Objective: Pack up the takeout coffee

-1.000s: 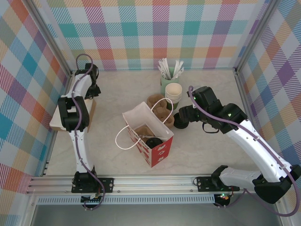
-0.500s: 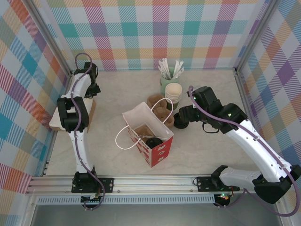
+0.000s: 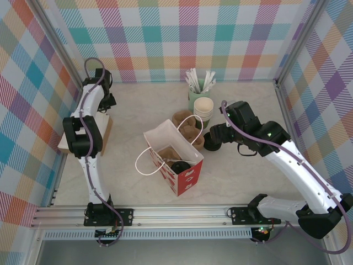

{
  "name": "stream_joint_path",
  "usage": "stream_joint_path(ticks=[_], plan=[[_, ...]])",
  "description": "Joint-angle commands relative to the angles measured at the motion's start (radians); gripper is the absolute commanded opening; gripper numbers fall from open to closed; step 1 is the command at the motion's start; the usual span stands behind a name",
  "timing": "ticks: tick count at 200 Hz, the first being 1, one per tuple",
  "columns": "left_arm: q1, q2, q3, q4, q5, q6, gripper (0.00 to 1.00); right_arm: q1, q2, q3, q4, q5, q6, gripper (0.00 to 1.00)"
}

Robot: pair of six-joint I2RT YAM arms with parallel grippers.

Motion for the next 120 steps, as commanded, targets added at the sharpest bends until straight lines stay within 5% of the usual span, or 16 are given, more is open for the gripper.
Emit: stream_joint_path(ticks=[1,45,120], plan=[[-0.001,-0.120,-0.015,-0.011,0.028,0.038,0.00,-0.008,-0.027,-0.004,0.040,-0.031,-0.009,0.78],[-0.001,-0.327,-0.109,0.046,0.179,0.078,0.00,-0.009,-0.060,0.004,0.137,-0.178,-0.063,0.79],[-0.003,-0.681,-0.248,0.188,0.631,0.061,0.00,-0.009,0.039,0.178,0.292,-0.488,-0.193,0.87]])
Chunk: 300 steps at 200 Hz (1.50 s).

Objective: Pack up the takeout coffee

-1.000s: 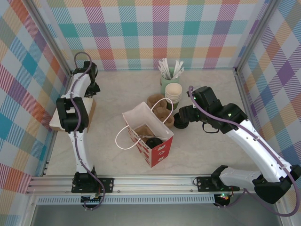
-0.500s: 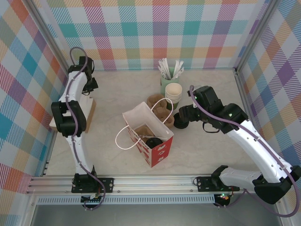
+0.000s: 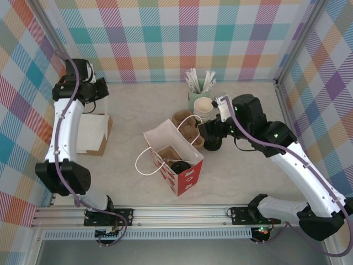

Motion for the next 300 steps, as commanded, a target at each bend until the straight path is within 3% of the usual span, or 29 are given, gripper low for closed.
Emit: stream_joint_path(ticks=[1,32,69,109,165,209,300], plan=[[-0.003,-0.084,-0.027,0.080,0.227,-0.012,0.00,-0.006,0.050,0.119,0.096,-0.152,-0.048,0.88],[-0.010,-0.167,-0.015,0.169,0.450,-0.053,0.00,0.008,0.181,0.299,0.109,-0.285,-0.023,0.91],[-0.052,-0.217,0.033,0.254,0.676,-0.069,0.00,0.061,0.310,0.416,0.188,-0.360,-0.064,0.94],[-0.104,-0.230,0.085,0.292,0.843,-0.038,0.00,0.093,0.424,0.493,0.291,-0.416,-0.152,1.00],[-0.165,-0.222,0.129,0.276,1.031,0.055,0.00,0.101,0.535,0.572,0.368,-0.480,-0.293,1.00],[-0.214,-0.196,0.186,0.185,1.082,0.189,0.00,0.102,0.559,0.557,0.441,-0.688,-0.258,1.00],[-0.273,-0.128,0.239,0.180,1.059,0.203,0.00,0.130,0.583,0.538,0.475,-0.770,-0.205,1.00]])
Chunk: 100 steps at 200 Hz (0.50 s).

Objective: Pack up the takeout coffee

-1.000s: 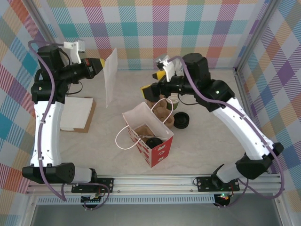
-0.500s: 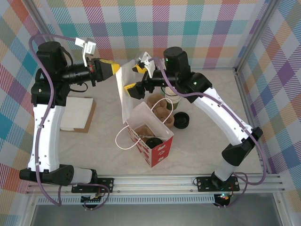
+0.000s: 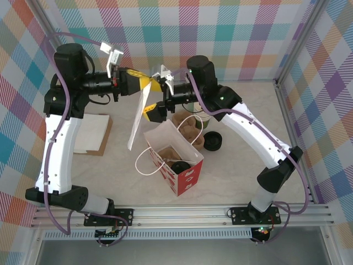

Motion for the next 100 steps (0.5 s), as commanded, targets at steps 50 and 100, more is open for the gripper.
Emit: stream_joint_path(ticks=[50,100], plan=[[-0.037,0.002,0.031,-0.029,-0.026,0.038,0.00,0.006,-0.010,-0.023,0.061,-0.075,0.066,0.59],[-0.037,-0.023,0.029,-0.018,-0.052,0.035,0.00,0.005,-0.048,-0.023,-0.061,0.011,0.055,0.12]])
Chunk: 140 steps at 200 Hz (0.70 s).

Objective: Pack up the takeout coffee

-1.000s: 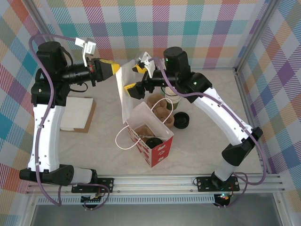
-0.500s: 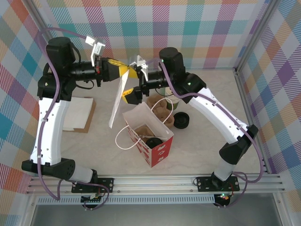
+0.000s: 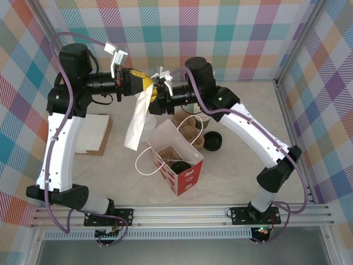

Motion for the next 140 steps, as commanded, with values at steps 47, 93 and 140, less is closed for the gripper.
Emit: stream_joint_path(ticks=[47,93,140], plan=[[-0.015,-0.114,-0.014,0.011,-0.122,0.022,0.40,0.004,-0.164,-0.042,-0.193,0.204,-0.036,0.00],[-0.015,-0.301,-0.183,0.058,-0.382,0.022,0.79,0.004,-0.296,-0.157,-0.218,0.252,0.130,0.00],[-0.015,-0.526,-0.442,0.082,-0.643,-0.004,0.88,0.007,-0.388,-0.339,-0.138,0.256,0.332,0.00]])
